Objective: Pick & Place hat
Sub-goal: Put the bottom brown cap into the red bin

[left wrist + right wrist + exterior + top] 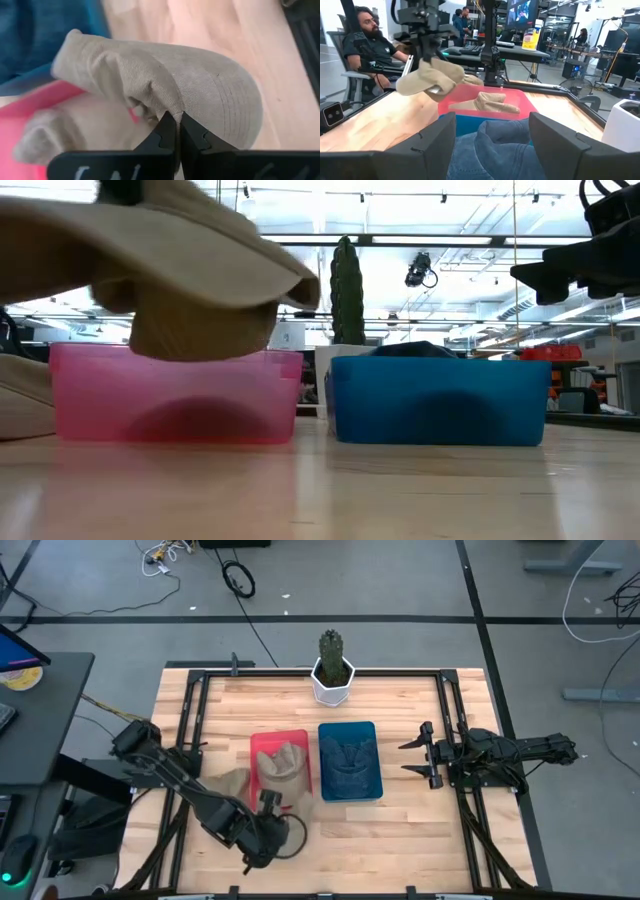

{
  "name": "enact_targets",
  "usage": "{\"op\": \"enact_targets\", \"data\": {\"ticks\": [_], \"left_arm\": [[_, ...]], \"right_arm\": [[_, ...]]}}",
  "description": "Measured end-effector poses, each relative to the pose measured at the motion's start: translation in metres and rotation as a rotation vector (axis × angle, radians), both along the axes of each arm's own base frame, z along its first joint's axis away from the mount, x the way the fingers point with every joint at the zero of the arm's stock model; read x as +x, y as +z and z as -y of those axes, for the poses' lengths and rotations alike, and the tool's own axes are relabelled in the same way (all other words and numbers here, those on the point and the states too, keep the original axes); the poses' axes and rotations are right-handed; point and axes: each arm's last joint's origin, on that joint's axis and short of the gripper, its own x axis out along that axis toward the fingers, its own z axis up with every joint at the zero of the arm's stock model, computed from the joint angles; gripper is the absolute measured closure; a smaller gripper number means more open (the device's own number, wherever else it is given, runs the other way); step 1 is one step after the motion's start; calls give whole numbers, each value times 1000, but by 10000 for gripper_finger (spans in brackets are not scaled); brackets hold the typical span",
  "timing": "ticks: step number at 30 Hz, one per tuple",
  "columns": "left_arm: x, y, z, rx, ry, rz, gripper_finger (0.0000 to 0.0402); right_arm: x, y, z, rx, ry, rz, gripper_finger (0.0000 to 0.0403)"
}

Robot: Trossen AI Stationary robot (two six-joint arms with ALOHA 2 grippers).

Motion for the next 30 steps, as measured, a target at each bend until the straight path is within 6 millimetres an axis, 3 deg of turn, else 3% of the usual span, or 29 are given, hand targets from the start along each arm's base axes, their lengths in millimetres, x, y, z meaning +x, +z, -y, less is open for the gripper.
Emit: {"op": "enact_targets", "data": {"ticks": [6,11,22,30], "left_arm": [[-9,20,-27,79,76,14,397],[-7,20,-48,138,160,-34,397],[8,-7,-93,164,304,-105,397],[16,-39,-108,60,264,-118,398]], "right_arm": [[0,0,0,0,-1,-2,149],[0,0,0,0,0,-1,149],[0,0,0,0,0,-1,149],[0,0,0,0,0,-1,149]]}}
